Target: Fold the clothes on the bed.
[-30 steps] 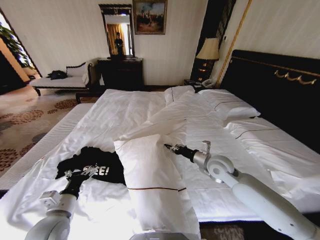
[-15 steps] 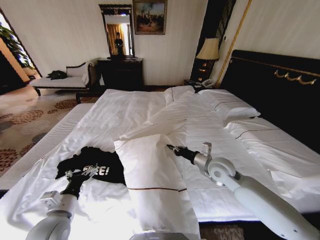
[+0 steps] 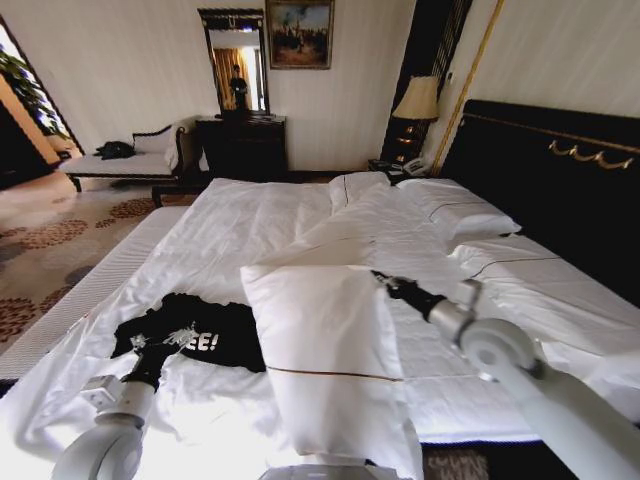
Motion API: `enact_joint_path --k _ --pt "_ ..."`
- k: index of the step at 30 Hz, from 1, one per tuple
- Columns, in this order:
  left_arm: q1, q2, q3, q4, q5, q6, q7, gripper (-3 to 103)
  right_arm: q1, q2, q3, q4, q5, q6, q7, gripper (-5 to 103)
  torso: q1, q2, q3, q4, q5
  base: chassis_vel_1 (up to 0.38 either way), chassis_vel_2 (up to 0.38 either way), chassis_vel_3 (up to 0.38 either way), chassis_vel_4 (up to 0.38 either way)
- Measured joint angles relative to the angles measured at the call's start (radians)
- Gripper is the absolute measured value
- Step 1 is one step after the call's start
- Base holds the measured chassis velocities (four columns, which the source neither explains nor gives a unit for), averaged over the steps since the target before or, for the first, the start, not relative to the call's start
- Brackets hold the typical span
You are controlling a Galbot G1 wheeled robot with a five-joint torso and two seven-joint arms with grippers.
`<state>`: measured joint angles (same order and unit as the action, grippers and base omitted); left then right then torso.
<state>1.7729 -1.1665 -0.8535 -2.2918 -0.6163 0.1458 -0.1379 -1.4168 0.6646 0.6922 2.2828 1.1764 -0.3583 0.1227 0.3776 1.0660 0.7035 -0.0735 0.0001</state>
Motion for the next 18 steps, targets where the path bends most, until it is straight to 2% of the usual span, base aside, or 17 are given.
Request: enact_joint_path --k 2,6,8,9,12,13,17,18 --pt "-0.004 0.000 0.001 -0.001 -0.003 0.001 -0.002 100 -0.043 0.013 0.040 0.015 -0.010 0.002 0.006 0 0.000 0.000 0.000 0.0005 -0.0002 0.000 0.000 0.000 0.000" --pt "-0.007 0.007 -0.001 -0.002 -0.014 0.004 -0.005 100 -0.226 0.109 0.193 0.060 -0.078 0.003 0.033 0 0.000 0.000 0.000 0.0000 0.0001 0.000 0.000 0.000 0.000" --pt "-0.007 0.008 -0.002 -0.002 -0.016 0.004 -0.005 100 -0.247 0.127 0.214 0.067 -0.081 0.003 0.039 0 0.000 0.000 0.000 0.0002 0.0000 0.000 0.000 0.000 0.000" --pt "-0.008 0.010 -0.005 0.001 -0.021 0.004 -0.005 100 -0.301 0.177 0.271 0.087 -0.086 0.002 0.059 0 0.000 0.000 0.000 0.0002 0.0001 0.000 0.000 0.000 0.000" --pt "-0.008 0.011 -0.015 0.004 -0.030 0.003 -0.005 100 -0.355 0.237 0.361 0.106 -0.101 0.001 0.071 0 0.000 0.000 0.000 0.0001 -0.0005 0.000 0.000 0.000 0.000" --pt "-0.008 0.011 -0.015 0.004 -0.030 0.003 -0.005 100 -0.355 0.237 0.361 0.106 -0.101 0.001 0.071 0 0.000 0.000 0.000 0.0001 -0.0005 0.000 0.000 0.000 0.000" --pt "-0.017 0.008 -0.021 0.017 -0.038 0.000 -0.007 100 -0.417 0.325 0.496 0.104 -0.160 0.025 0.055 0 0.000 0.000 0.000 0.0006 -0.0004 0.000 0.000 0.000 0.000" --pt "-0.017 0.008 -0.021 0.017 -0.038 0.000 -0.007 100 -0.417 0.325 0.496 0.104 -0.160 0.025 0.055 0 0.000 0.000 0.000 0.0006 -0.0004 0.000 0.000 0.000 0.000"
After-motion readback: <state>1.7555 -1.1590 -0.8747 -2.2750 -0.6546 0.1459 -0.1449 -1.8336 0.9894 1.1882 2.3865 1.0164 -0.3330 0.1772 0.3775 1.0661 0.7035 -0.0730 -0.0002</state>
